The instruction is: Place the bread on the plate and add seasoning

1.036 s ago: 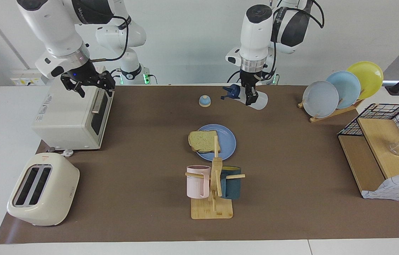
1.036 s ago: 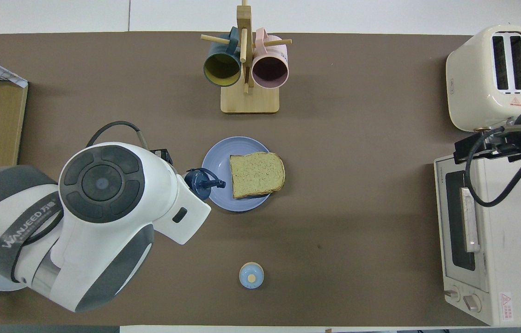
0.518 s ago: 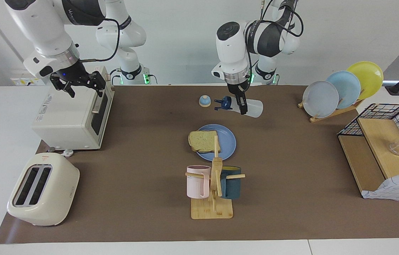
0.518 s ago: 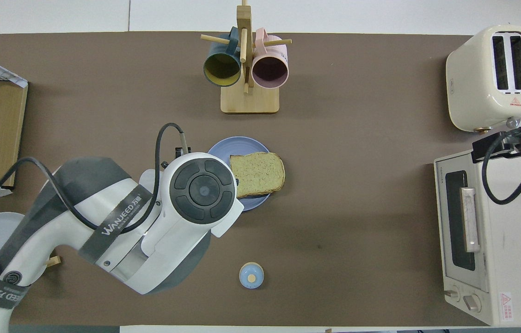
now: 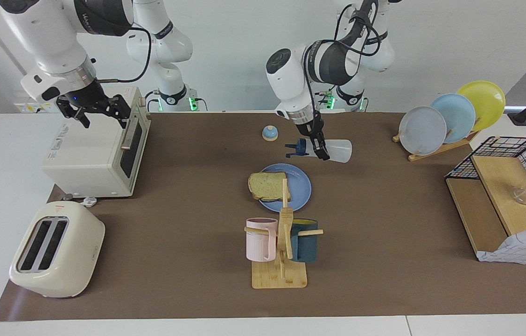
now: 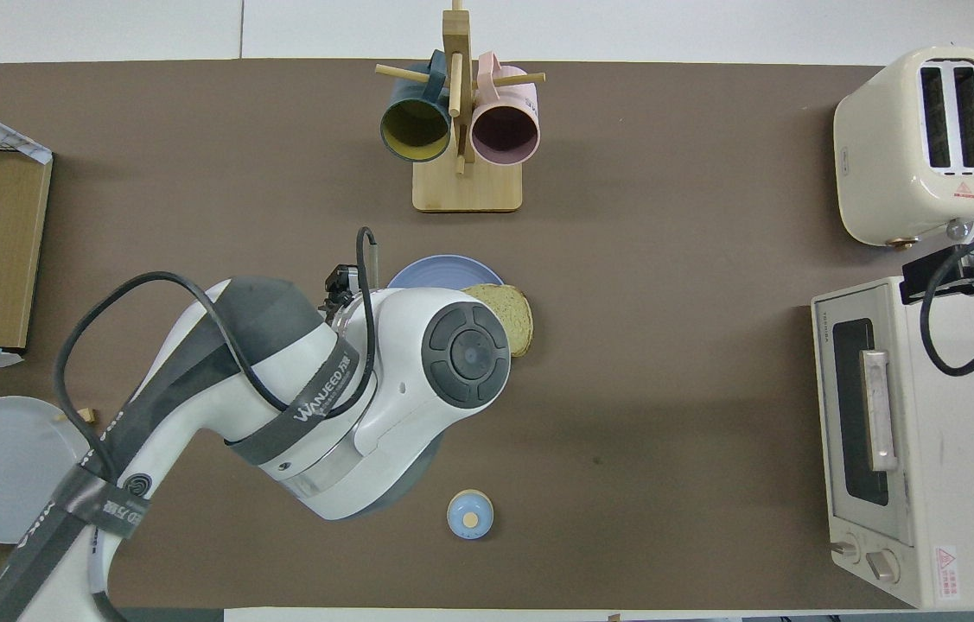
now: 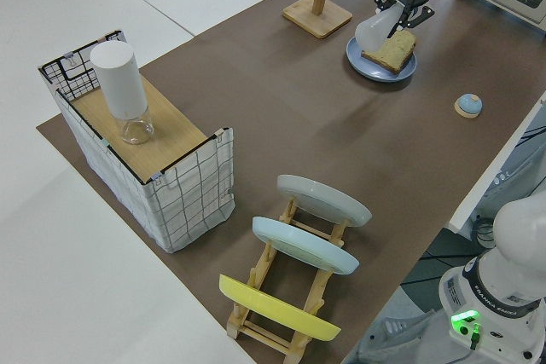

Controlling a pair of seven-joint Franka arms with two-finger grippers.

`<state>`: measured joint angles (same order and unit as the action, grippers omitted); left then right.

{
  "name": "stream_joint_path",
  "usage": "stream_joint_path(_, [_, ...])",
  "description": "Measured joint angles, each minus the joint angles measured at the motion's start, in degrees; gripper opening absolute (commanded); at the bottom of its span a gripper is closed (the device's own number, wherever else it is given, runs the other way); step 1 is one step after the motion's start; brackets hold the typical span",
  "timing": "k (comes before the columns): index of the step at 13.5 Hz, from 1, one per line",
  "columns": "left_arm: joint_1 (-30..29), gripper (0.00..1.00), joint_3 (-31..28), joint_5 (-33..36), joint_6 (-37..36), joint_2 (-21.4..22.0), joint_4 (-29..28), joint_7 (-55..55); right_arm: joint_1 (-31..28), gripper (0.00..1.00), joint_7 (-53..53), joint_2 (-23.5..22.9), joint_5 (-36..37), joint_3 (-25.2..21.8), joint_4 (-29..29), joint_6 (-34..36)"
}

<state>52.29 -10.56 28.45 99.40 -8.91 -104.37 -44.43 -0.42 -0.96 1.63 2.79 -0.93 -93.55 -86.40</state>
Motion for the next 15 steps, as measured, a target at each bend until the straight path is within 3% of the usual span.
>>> stream_joint_path(8, [2.7, 0.0, 0.0, 9.4, -10.3, -12.7, 9.0, 2.3, 0.0, 1.0, -2.8, 1.0, -0.2, -1.7, -0.2, 0.9])
stream_joint_path(15, [3.8, 0.0, -0.1, 18.8, -11.8, -15.1, 9.6, 2.5, 0.3, 1.0, -2.8, 1.0, -0.3, -1.2, -0.6, 0.8])
